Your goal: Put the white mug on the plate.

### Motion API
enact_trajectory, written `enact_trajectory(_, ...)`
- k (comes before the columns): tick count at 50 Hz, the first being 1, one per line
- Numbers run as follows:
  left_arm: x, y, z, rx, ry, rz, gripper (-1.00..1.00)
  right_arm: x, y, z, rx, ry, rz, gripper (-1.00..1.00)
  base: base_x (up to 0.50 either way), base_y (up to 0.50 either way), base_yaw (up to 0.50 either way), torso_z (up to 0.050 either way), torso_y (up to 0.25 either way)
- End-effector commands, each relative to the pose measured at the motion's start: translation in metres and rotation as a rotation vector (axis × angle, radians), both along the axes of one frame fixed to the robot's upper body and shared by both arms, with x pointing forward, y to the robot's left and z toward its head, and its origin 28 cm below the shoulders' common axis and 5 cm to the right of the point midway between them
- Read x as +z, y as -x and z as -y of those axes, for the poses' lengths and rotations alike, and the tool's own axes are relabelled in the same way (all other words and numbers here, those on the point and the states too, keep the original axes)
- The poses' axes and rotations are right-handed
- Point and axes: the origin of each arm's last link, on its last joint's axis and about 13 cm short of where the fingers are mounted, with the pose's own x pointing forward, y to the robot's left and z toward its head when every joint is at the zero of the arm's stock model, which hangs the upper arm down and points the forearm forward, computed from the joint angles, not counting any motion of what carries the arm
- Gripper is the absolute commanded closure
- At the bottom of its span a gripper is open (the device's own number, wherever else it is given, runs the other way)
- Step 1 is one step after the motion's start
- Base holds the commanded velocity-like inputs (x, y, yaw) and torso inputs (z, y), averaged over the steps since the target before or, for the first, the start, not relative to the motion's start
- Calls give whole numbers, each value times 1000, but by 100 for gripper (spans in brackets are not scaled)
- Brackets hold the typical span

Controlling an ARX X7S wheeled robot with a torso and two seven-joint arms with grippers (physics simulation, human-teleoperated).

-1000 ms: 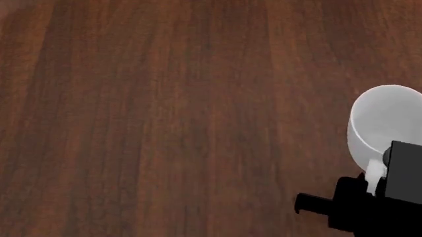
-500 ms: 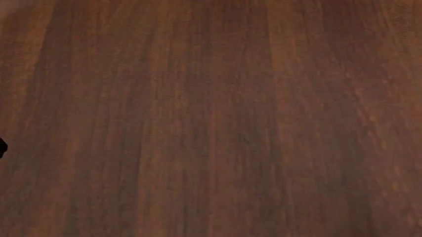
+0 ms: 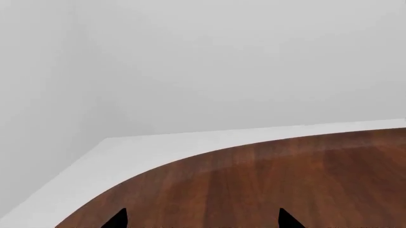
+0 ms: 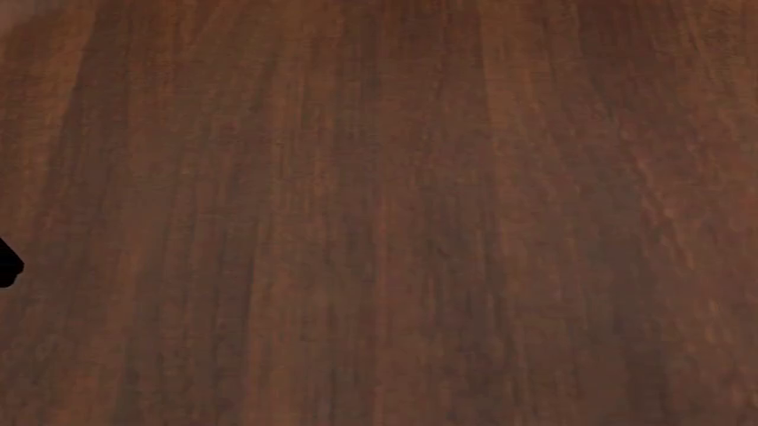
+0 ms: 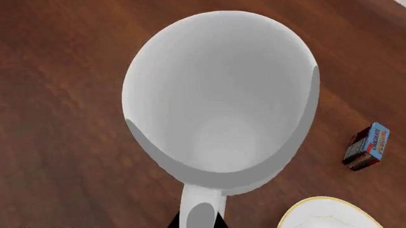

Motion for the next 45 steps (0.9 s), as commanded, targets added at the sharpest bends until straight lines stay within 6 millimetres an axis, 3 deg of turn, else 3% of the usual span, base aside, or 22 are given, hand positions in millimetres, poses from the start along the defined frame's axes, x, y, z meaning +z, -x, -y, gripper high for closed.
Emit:
enact_trajectory(1, -1, -2, 1, -9, -1, 0, -100, -1, 19, 8, -62, 10, 2, 100, 0, 0, 0, 0, 0)
enact_trajectory(28, -2, -3, 4, -19, -3, -4, -100, -11, 61, 35, -226, -49, 56, 100, 0, 0, 0, 0, 0)
enact_trajectory(29, 7, -3, 4, -19, -3, -4, -100, -12, 63, 36, -231, -53, 60, 100, 0, 0, 0, 0, 0)
enact_trajectory(31, -1, -2, 4, -18, -3, -4, -100, -14, 67, 39, -246, -59, 68, 100, 0, 0, 0, 0, 0)
enact_trajectory(45, -1, -2, 5, -20, -10, -4, -100, -25, 82, 48, -311, -107, 89, 100, 0, 0, 0, 0, 1)
